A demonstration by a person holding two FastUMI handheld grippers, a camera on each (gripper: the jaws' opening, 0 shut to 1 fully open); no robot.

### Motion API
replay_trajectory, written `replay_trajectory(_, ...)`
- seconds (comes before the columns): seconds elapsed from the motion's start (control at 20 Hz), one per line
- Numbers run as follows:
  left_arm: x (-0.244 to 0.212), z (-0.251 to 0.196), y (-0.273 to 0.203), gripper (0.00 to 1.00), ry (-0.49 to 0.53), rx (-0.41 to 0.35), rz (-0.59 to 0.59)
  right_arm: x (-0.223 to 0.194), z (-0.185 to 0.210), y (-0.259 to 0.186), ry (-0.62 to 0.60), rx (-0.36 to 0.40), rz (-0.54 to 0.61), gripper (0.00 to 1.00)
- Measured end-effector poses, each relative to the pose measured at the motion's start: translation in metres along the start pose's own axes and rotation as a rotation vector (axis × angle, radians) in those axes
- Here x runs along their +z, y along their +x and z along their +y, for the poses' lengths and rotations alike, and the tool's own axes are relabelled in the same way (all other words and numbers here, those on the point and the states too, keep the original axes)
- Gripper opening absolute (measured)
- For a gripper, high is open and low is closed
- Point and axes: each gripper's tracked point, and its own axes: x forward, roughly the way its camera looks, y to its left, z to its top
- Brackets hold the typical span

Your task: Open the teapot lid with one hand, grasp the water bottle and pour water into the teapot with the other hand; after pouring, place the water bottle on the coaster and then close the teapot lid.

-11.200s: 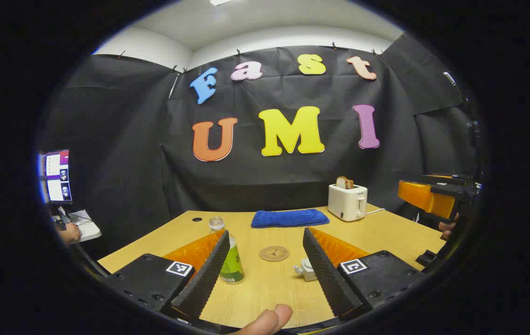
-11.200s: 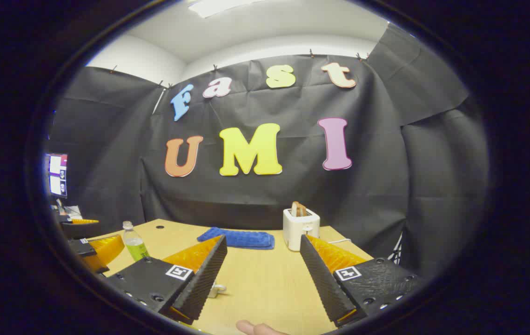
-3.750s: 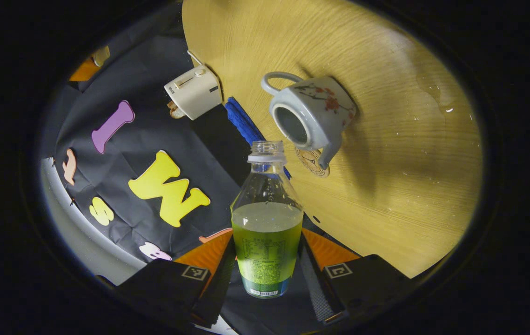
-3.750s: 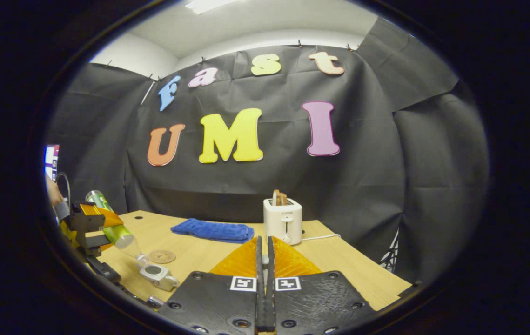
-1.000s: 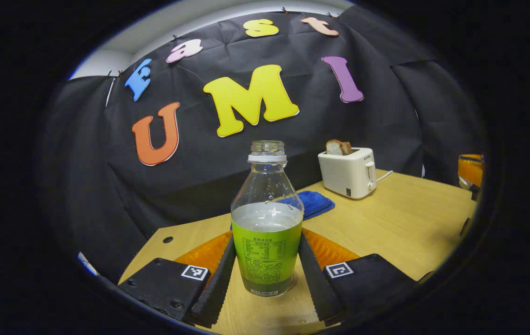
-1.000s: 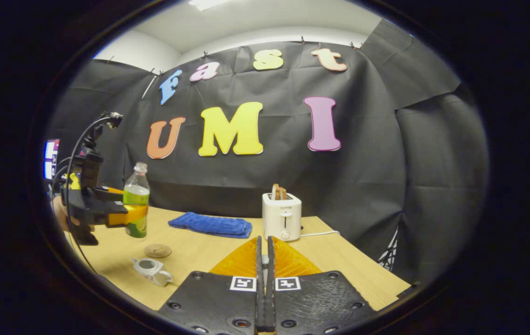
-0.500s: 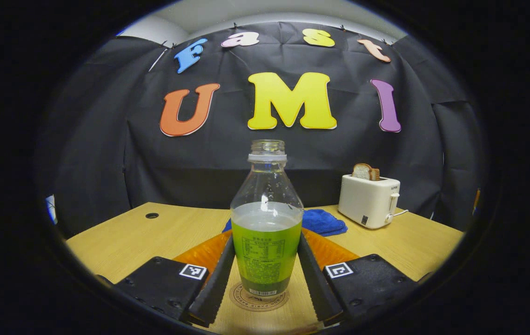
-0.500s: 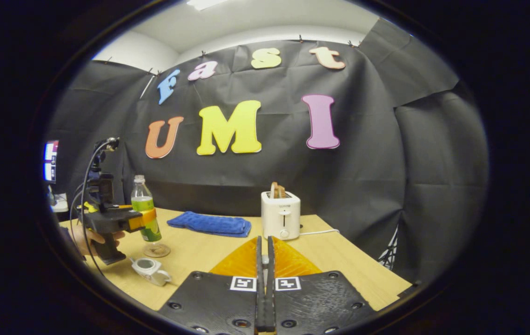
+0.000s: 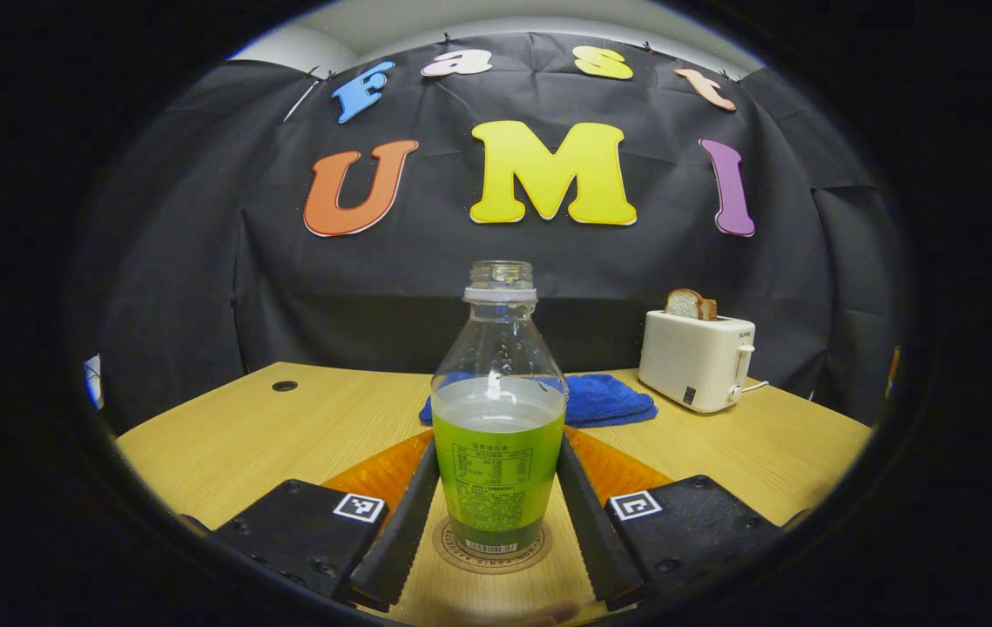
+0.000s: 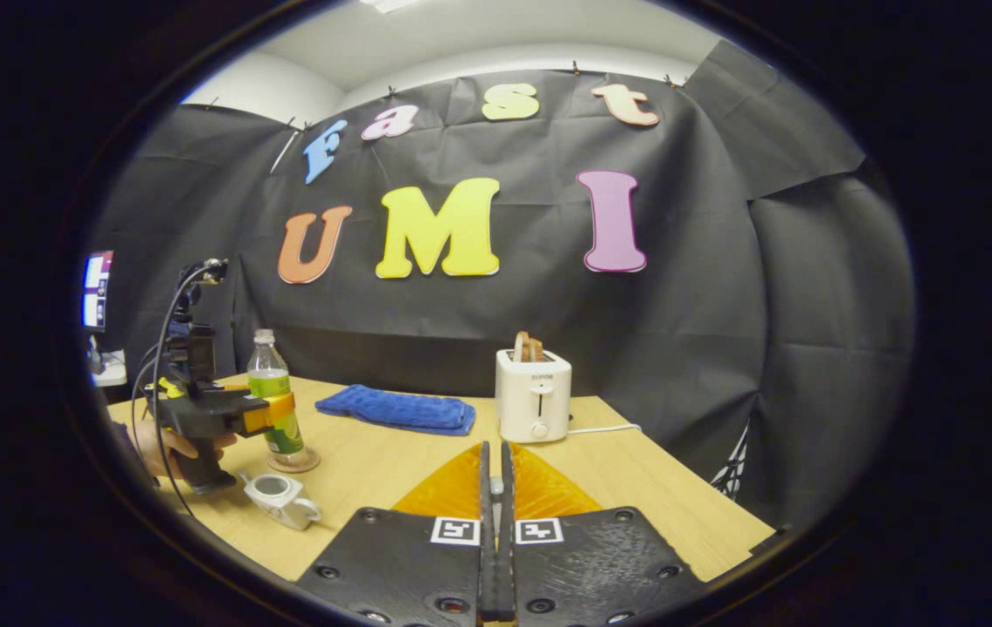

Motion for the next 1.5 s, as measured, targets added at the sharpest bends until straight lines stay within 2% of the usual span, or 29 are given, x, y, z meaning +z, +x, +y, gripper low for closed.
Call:
replay_trajectory(0.2, -0.001, 0.001, -0.002, 0.8, 0.016, 0.008, -0.005, -0.005, -0.001, 0.004, 0.0, 0.0, 0.012, 0.0)
replay_trajectory(0.35, 0.008, 0.001, -0.006, 0.87, 0.034, 0.015, -0.023, -0.006, 0.001, 0.004, -0.001, -0.002, 0.019, 0.01)
replay_trajectory(0.5, 0.02, 0.007, -0.017, 0.88, 0.072, 0.027, -0.021, -0.005, 0.005, 0.003, -0.008, 0.005, 0.014, 0.0)
replay_trajectory(0.8, 0.051, -0.004, -0.056, 0.89, 0.062, -0.02, -0.034, -0.012, 0.028, 0.002, -0.043, 0.036, 0.025, 0.0)
replay_trajectory(1.15, 0.046, 0.004, -0.124, 0.93, 0.065, -0.033, -0.05, -0.022, 0.093, -0.005, -0.035, 0.159, 0.048, 0.01)
replay_trajectory(1.25, 0.038, 0.018, -0.135, 0.94, 0.056, -0.009, -0.036, -0.025, 0.114, -0.005, -0.034, 0.198, 0.049, 0.0)
replay_trajectory(1.35, 0.018, 0.033, -0.15, 0.95, 0.061, 0.026, 0.031, -0.028, 0.13, -0.002, -0.024, 0.228, 0.082, 0.01)
replay_trajectory(1.5, 0.01, 0.048, -0.168, 0.95, 0.072, 0.063, 0.05, -0.011, 0.156, -0.005, 0.042, 0.279, 0.074, 0.01)
